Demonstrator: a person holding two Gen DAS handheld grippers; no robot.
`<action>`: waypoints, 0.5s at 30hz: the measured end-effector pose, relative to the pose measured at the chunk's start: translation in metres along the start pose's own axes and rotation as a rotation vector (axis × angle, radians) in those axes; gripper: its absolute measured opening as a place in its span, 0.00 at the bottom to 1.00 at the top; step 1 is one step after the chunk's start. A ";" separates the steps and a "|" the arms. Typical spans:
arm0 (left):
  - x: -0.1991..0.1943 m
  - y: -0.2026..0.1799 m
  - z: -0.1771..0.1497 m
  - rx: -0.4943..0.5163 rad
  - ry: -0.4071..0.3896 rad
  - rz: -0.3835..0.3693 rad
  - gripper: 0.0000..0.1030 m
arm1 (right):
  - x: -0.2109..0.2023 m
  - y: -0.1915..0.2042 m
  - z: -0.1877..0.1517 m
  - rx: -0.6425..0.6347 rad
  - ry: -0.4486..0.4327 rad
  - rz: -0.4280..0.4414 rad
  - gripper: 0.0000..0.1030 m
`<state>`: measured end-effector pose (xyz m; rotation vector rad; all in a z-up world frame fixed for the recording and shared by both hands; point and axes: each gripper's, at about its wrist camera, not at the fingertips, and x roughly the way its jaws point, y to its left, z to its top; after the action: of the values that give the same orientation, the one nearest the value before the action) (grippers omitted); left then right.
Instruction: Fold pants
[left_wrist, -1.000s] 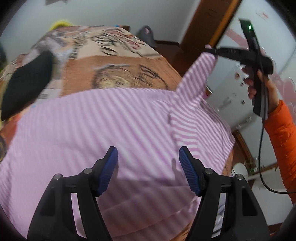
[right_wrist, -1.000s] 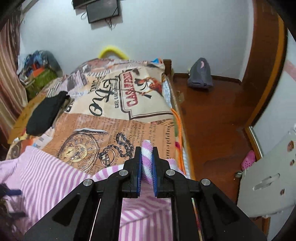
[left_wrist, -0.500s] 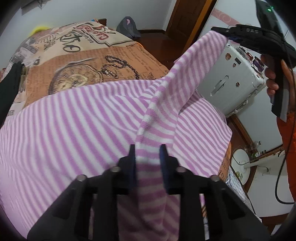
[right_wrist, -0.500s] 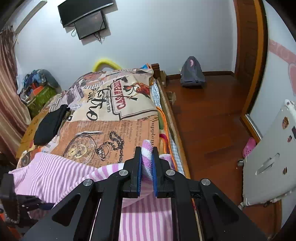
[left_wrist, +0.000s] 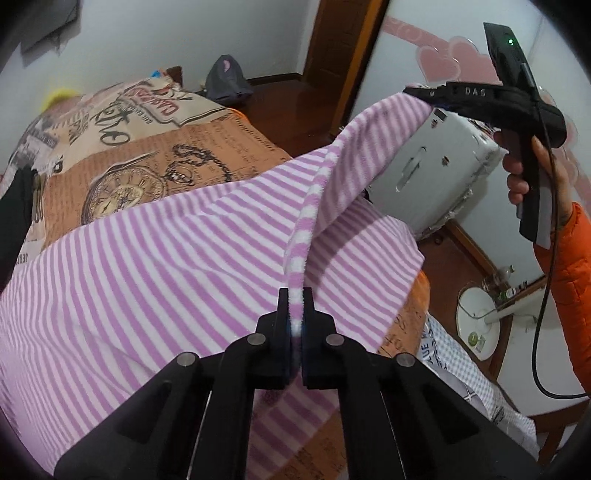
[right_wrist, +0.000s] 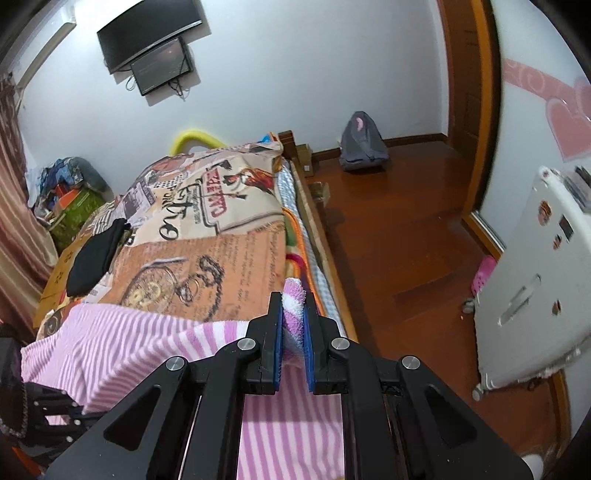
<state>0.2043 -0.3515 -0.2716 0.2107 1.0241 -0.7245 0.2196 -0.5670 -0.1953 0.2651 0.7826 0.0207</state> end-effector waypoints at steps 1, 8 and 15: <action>0.000 -0.003 -0.001 0.004 0.002 0.001 0.03 | -0.001 -0.003 -0.006 0.005 0.006 -0.005 0.08; 0.010 -0.011 -0.016 -0.004 0.032 0.003 0.03 | -0.001 -0.031 -0.047 0.068 0.056 -0.034 0.08; 0.012 -0.016 -0.031 0.017 0.054 0.023 0.03 | 0.007 -0.049 -0.078 0.130 0.093 -0.037 0.08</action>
<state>0.1761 -0.3543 -0.2951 0.2578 1.0659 -0.7102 0.1666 -0.5954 -0.2646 0.3755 0.8830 -0.0532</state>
